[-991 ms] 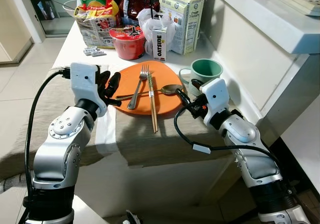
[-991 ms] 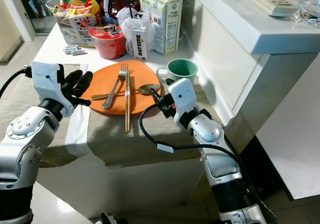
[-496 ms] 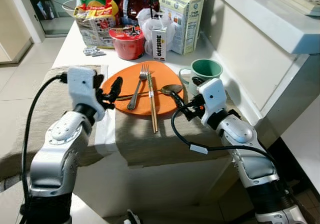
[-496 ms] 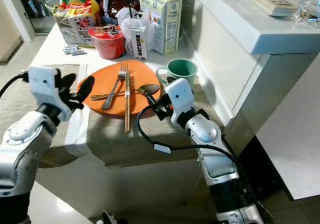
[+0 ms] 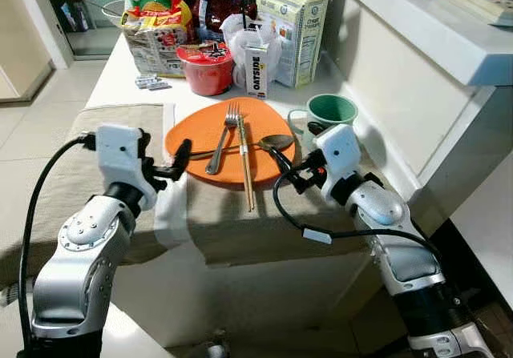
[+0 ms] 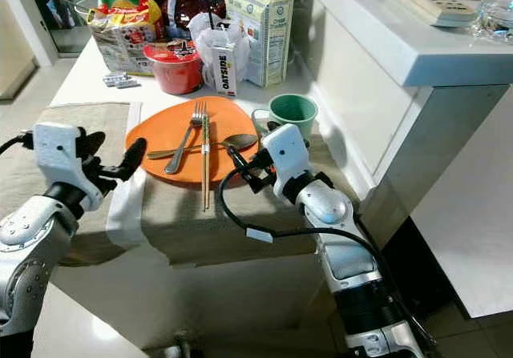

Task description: Setting the table

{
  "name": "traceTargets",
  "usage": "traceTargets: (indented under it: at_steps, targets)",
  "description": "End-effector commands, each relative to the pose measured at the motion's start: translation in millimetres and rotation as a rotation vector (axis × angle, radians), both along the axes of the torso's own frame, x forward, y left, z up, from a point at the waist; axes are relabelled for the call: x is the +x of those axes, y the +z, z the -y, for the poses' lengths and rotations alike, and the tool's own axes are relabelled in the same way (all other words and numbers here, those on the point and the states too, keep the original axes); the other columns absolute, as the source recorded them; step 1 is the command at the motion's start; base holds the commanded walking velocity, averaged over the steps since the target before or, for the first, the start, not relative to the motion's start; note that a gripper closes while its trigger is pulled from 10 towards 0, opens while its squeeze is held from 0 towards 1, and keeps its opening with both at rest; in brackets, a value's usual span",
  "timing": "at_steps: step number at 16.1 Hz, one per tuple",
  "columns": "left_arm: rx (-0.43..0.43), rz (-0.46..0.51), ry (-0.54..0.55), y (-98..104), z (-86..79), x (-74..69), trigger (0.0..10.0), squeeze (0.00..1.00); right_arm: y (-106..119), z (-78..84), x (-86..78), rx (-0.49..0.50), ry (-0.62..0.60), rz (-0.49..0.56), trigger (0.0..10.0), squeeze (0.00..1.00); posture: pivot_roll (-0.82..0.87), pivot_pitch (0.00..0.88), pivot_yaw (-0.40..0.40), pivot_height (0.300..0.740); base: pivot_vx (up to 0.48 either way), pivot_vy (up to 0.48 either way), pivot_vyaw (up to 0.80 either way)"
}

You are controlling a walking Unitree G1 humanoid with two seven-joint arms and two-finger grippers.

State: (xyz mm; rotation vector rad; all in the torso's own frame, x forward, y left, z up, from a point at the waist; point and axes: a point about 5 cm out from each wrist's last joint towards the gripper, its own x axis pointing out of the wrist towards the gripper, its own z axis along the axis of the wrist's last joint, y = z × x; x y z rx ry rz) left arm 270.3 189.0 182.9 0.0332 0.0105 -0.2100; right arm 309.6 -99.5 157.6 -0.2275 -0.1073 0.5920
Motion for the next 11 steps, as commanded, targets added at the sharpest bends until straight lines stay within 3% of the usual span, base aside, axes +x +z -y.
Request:
traceTargets:
  at_steps: [1, 5, 8, 9, 10, 11]
  targets:
    - [0.023, 0.023, -0.023, 8.0, 0.0, -1.4, 10.0, 0.00, 6.8, -3.9, -1.9, -0.004, 0.034, 0.028, 10.0, 0.00, -0.02, 0.000, 0.036, 0.740, 0.000, 0.000, 0.00]
    - [-0.018, -0.006, -0.149, 4.5, 0.6, -14.4, 10.0, 0.00, 1.8, 0.1, -7.0, -0.021, 0.096, -0.009, 10.0, 0.00, -0.03, 0.000, 0.042, 0.740, 0.000, 0.000, 0.00]
    - [0.040, -0.062, -0.245, -13.0, 10.7, -30.2, 10.0, 0.00, -2.0, 2.8, -11.4, -0.020, 0.119, -0.031, 10.0, 0.00, -0.02, 0.000, 0.035, 0.740, 0.000, 0.000, 0.00]
    - [0.031, -0.054, -0.205, -12.6, 7.1, -32.3, 10.0, 0.00, -2.0, 9.0, -12.9, -0.002, 0.063, -0.024, 10.0, 0.00, -0.02, 0.000, 0.034, 0.740, 0.000, 0.000, 0.00]
    - [-0.041, -0.017, -0.016, -5.9, -13.2, -36.3, 10.0, 0.00, -3.3, 24.0, -19.4, 0.026, -0.072, -0.008, 10.0, 0.00, -0.03, 0.000, 0.035, 0.740, 0.000, 0.000, 0.00]
    - [-0.061, 0.000, 0.062, -3.6, -21.4, -41.0, 10.0, 0.00, -4.2, 28.1, -26.0, 0.034, -0.100, -0.005, 10.0, 0.00, -0.03, 0.001, 0.035, 0.740, 0.000, 0.000, 0.00]
